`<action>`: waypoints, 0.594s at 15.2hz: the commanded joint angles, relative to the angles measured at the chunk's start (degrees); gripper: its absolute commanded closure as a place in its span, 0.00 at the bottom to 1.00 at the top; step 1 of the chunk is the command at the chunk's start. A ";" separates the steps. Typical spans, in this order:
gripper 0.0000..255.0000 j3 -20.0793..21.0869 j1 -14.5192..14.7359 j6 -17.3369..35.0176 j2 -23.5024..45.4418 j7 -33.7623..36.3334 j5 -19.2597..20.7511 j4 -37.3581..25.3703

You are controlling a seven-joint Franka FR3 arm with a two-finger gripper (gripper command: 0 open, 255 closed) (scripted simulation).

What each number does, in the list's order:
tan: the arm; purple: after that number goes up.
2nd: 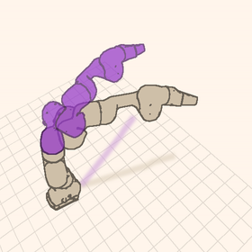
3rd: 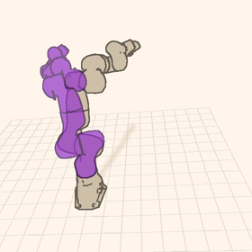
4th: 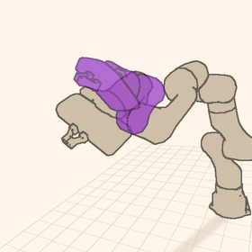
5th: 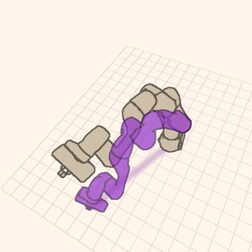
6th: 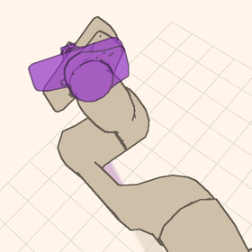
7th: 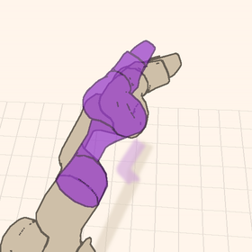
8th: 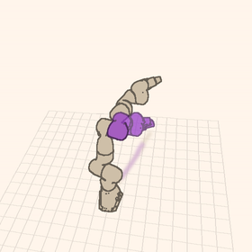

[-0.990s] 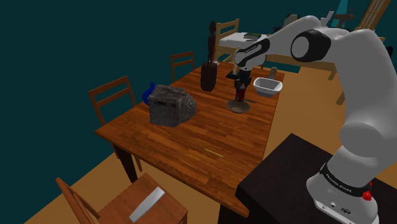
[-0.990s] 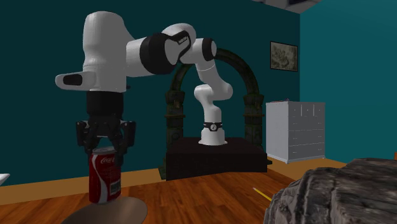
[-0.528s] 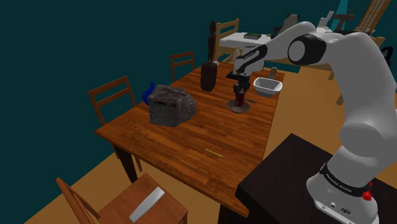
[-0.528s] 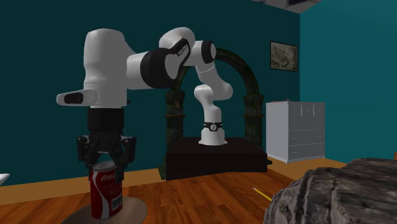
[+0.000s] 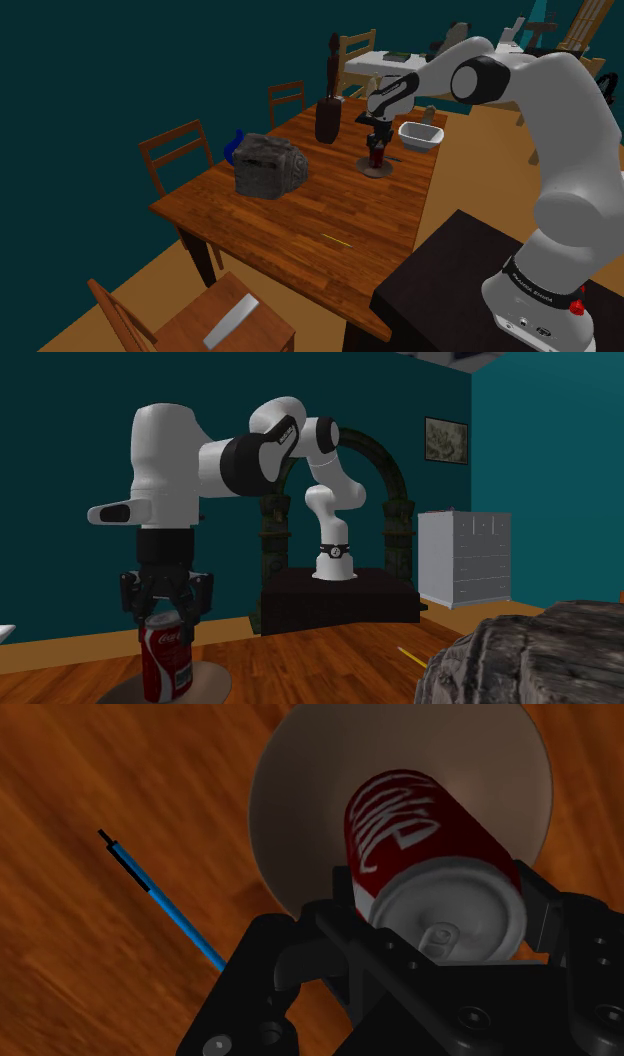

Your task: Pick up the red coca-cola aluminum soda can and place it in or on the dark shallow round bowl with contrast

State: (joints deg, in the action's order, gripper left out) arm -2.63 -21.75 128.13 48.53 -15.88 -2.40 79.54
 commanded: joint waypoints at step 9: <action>0.00 -0.12 0.08 -3.46 -3.60 0.07 0.13 0.11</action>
State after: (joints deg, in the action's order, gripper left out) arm -2.70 -21.62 125.58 46.26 -15.73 -2.30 79.18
